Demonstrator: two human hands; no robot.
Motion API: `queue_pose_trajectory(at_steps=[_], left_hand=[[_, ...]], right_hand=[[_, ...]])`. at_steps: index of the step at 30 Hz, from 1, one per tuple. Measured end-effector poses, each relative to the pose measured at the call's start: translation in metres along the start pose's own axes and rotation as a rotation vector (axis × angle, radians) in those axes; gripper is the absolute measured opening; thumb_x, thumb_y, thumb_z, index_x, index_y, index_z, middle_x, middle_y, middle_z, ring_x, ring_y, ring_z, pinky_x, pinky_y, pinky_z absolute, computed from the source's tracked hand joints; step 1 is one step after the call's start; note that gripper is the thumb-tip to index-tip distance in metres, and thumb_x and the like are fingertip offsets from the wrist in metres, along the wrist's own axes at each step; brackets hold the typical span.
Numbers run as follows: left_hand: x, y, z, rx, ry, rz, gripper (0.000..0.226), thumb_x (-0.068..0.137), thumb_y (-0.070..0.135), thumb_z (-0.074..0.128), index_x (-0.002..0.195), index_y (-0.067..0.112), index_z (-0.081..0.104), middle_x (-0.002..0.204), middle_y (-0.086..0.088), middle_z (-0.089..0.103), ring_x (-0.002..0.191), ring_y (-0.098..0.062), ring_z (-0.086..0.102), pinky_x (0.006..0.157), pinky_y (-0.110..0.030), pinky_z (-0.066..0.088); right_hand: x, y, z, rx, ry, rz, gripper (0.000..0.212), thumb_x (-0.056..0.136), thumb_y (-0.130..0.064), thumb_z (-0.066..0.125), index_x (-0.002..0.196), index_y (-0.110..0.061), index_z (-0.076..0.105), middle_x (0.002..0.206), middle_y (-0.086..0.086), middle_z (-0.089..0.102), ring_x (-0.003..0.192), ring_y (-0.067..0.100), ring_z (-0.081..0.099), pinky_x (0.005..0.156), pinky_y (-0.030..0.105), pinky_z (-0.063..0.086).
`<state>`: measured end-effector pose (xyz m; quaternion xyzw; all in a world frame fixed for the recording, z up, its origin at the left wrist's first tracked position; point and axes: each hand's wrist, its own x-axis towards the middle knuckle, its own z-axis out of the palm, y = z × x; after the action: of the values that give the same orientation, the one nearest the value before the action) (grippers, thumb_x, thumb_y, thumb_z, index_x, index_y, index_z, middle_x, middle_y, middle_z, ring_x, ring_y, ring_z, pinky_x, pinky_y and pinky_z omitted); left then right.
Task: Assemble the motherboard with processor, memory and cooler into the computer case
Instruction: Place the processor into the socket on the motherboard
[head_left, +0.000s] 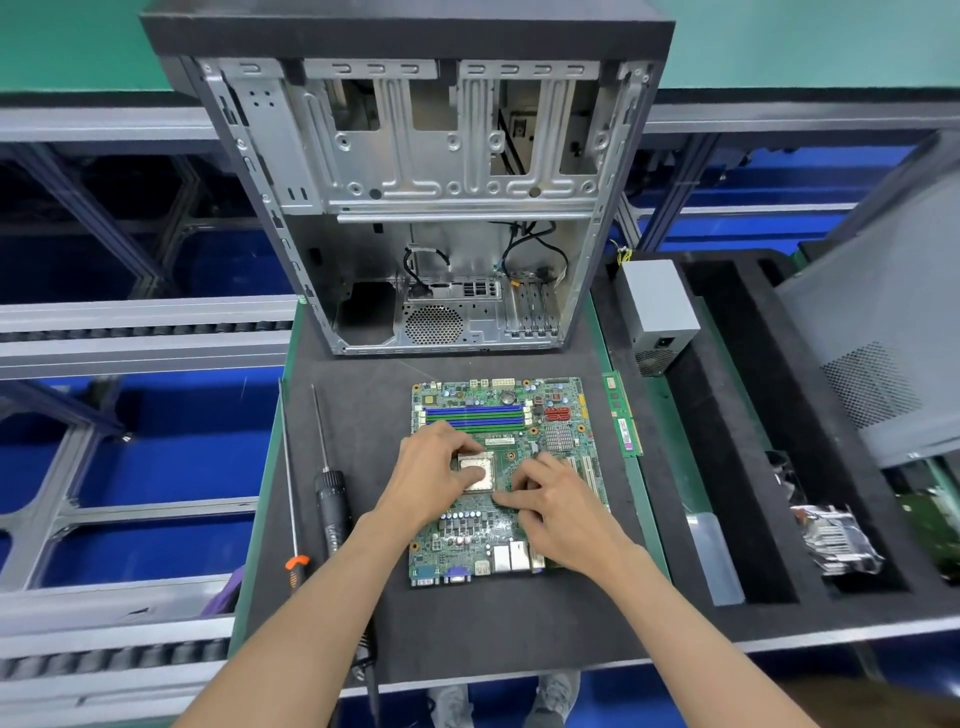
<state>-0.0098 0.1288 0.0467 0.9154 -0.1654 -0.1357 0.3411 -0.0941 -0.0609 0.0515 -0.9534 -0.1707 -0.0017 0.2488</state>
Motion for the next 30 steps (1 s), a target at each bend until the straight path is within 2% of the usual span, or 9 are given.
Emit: queue_pose_trajectory(at_steps=[5, 9, 11, 13, 16, 18, 20, 23, 30], left_hand=[[0.000, 0.004, 0.000, 0.046, 0.055, 0.035, 0.021, 0.084, 0.026, 0.077, 0.104, 0.028, 0.073, 0.103, 0.013, 0.060, 0.104, -0.009, 0.053, 0.100, -0.035, 0.039], [0.006, 0.001, -0.009, -0.083, 0.480, -0.188, 0.009, 0.089, 0.018, 0.071, 0.097, 0.022, 0.071, 0.103, 0.005, 0.056, 0.100, -0.014, 0.052, 0.086, -0.024, 0.033], [0.016, -0.006, -0.020, -0.206, 0.580, -0.378, 0.008, 0.092, 0.017, 0.065, 0.099, 0.017, 0.070, 0.104, -0.001, 0.060, 0.096, -0.019, 0.060, 0.083, -0.025, 0.037], [0.027, -0.014, -0.028, -0.303, 0.515, -0.520, 0.013, 0.095, 0.023, 0.063, 0.099, 0.015, 0.073, 0.095, 0.000, 0.067, 0.096, -0.022, 0.064, 0.083, -0.028, 0.041], [0.038, -0.022, -0.030, -0.327, 0.390, -0.574, 0.016, 0.094, 0.033, 0.067, 0.090, 0.020, 0.076, 0.079, 0.007, 0.068, 0.099, -0.022, 0.062, 0.091, -0.034, 0.048], [0.042, -0.024, -0.031, -0.360, 0.390, -0.605, 0.012, 0.091, 0.033, 0.072, 0.081, 0.026, 0.074, 0.075, 0.011, 0.066, 0.099, -0.021, 0.062, 0.086, -0.031, 0.048], [0.043, -0.026, -0.033, -0.391, 0.390, -0.636, 0.013, 0.088, 0.032, 0.075, 0.076, 0.027, 0.075, 0.077, 0.007, 0.069, 0.098, -0.021, 0.063, 0.082, -0.029, 0.046], [0.044, -0.028, -0.038, -0.416, 0.368, -0.648, 0.011, 0.087, 0.030, 0.077, 0.077, 0.024, 0.078, 0.084, 0.000, 0.073, 0.103, -0.021, 0.064, 0.088, -0.029, 0.048], [0.043, -0.025, -0.038, -0.273, 0.353, -0.569, 0.016, 0.092, 0.030, 0.071, 0.090, 0.017, 0.080, 0.086, -0.004, 0.075, 0.100, -0.022, 0.063, 0.088, -0.031, 0.049]], right_hand=[[0.001, 0.007, 0.001, 0.112, 0.140, 0.106, 0.031, 0.085, 0.006, 0.064, 0.109, -0.007, 0.078, 0.092, 0.002, 0.064, 0.086, 0.019, 0.054, 0.080, 0.029, 0.046], [0.028, 0.012, -0.010, 0.230, 0.366, 0.434, 0.015, 0.093, -0.003, 0.066, 0.104, -0.007, 0.075, 0.092, 0.000, 0.064, 0.080, 0.011, 0.058, 0.078, 0.026, 0.049], [0.049, 0.017, -0.020, 0.319, 0.437, 0.620, 0.006, 0.094, -0.009, 0.067, 0.094, -0.014, 0.071, 0.089, -0.006, 0.062, 0.079, 0.005, 0.058, 0.079, 0.028, 0.047], [0.068, 0.024, -0.028, 0.393, 0.425, 0.755, 0.010, 0.094, -0.016, 0.068, 0.086, -0.020, 0.064, 0.085, -0.008, 0.062, 0.083, 0.010, 0.061, 0.081, 0.032, 0.047], [0.085, 0.034, -0.032, 0.453, 0.303, 0.862, 0.028, 0.093, -0.026, 0.073, 0.069, -0.024, 0.059, 0.075, -0.012, 0.060, 0.093, 0.020, 0.063, 0.084, 0.035, 0.049], [0.089, 0.038, -0.031, 0.455, 0.259, 0.899, 0.034, 0.091, -0.027, 0.076, 0.063, -0.026, 0.057, 0.073, -0.014, 0.058, 0.097, 0.021, 0.062, 0.084, 0.035, 0.048], [0.093, 0.042, -0.029, 0.437, 0.241, 0.915, 0.035, 0.089, -0.027, 0.079, 0.061, -0.027, 0.058, 0.075, -0.011, 0.060, 0.100, 0.023, 0.062, 0.086, 0.037, 0.049], [0.094, 0.045, -0.027, 0.407, 0.235, 0.911, 0.035, 0.088, -0.026, 0.080, 0.060, -0.026, 0.059, 0.072, -0.014, 0.058, 0.099, 0.025, 0.062, 0.084, 0.037, 0.049], [0.092, 0.044, -0.022, 0.385, 0.255, 0.918, 0.024, 0.092, -0.025, 0.076, 0.073, -0.022, 0.060, 0.073, -0.009, 0.058, 0.096, 0.023, 0.058, 0.080, 0.033, 0.043]])
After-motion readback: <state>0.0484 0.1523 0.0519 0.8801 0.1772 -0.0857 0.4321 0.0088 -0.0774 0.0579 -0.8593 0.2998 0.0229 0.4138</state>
